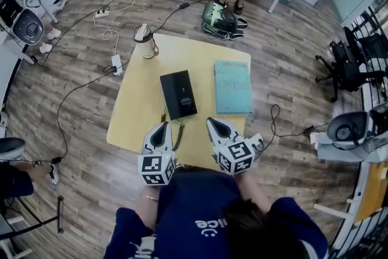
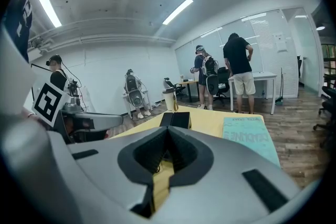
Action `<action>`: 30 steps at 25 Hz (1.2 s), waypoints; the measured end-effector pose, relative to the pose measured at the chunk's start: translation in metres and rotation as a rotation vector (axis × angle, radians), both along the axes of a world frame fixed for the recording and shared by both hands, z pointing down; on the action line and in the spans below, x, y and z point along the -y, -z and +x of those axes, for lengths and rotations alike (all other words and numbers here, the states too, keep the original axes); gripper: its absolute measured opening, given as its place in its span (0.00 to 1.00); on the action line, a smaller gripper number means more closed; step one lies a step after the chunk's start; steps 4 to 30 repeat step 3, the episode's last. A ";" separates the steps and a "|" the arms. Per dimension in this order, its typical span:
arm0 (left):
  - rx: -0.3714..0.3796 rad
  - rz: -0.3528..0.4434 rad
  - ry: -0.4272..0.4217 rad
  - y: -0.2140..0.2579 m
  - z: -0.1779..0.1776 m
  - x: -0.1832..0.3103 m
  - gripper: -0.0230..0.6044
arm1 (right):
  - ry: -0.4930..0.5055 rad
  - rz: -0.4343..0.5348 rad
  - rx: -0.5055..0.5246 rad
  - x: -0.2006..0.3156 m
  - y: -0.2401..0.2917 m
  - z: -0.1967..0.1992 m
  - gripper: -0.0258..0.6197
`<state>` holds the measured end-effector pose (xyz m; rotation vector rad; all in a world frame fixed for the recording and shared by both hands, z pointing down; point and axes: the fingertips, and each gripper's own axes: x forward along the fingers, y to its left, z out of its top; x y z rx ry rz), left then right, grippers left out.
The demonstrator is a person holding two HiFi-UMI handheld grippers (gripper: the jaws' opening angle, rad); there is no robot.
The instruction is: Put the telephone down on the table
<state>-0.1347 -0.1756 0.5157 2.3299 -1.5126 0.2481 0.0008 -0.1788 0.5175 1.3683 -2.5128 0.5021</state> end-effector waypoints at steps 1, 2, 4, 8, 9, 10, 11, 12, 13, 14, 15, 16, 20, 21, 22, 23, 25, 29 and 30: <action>-0.001 0.000 0.001 -0.001 0.000 0.000 0.04 | 0.001 0.001 -0.007 0.000 -0.001 0.000 0.05; -0.001 0.000 0.001 -0.001 0.000 0.000 0.04 | 0.001 0.001 -0.013 0.000 -0.002 0.000 0.05; -0.001 0.000 0.001 -0.002 -0.001 0.000 0.04 | 0.002 0.002 -0.020 0.000 -0.003 0.001 0.05; -0.001 0.000 0.001 -0.002 -0.001 0.000 0.04 | 0.002 0.002 -0.020 0.000 -0.003 0.001 0.05; -0.001 0.000 0.001 -0.002 -0.001 0.000 0.04 | 0.002 0.002 -0.020 0.000 -0.003 0.001 0.05; -0.001 0.000 0.001 -0.002 -0.001 0.000 0.04 | 0.002 0.002 -0.020 0.000 -0.003 0.001 0.05; -0.001 0.000 0.001 -0.002 -0.001 0.000 0.04 | 0.002 0.002 -0.020 0.000 -0.003 0.001 0.05; -0.001 0.000 0.001 -0.002 -0.001 0.000 0.04 | 0.002 0.002 -0.020 0.000 -0.003 0.001 0.05; -0.001 0.000 0.001 -0.002 -0.001 0.000 0.04 | 0.002 0.002 -0.020 0.000 -0.003 0.001 0.05; -0.001 0.000 0.001 -0.002 -0.001 0.000 0.04 | 0.002 0.002 -0.020 0.000 -0.003 0.001 0.05; -0.001 0.000 0.001 -0.002 -0.001 0.000 0.04 | 0.002 0.002 -0.020 0.000 -0.003 0.001 0.05; -0.001 0.000 0.001 -0.002 -0.001 0.000 0.04 | 0.002 0.002 -0.020 0.000 -0.003 0.001 0.05; -0.001 0.000 0.001 -0.002 -0.001 0.000 0.04 | 0.002 0.002 -0.020 0.000 -0.003 0.001 0.05; -0.001 0.000 0.001 -0.002 -0.001 0.000 0.04 | 0.002 0.002 -0.020 0.000 -0.003 0.001 0.05; -0.001 0.000 0.001 -0.002 -0.001 0.000 0.04 | 0.002 0.002 -0.020 0.000 -0.003 0.001 0.05; -0.001 0.000 0.001 -0.002 -0.001 0.000 0.04 | 0.002 0.002 -0.020 0.000 -0.003 0.001 0.05; -0.001 0.000 0.001 -0.002 -0.001 0.000 0.04 | 0.002 0.002 -0.020 0.000 -0.003 0.001 0.05; -0.001 0.000 0.001 -0.002 -0.001 0.000 0.04 | 0.002 0.002 -0.020 0.000 -0.003 0.001 0.05; -0.001 0.000 0.001 -0.002 -0.001 0.000 0.04 | 0.002 0.002 -0.020 0.000 -0.003 0.001 0.05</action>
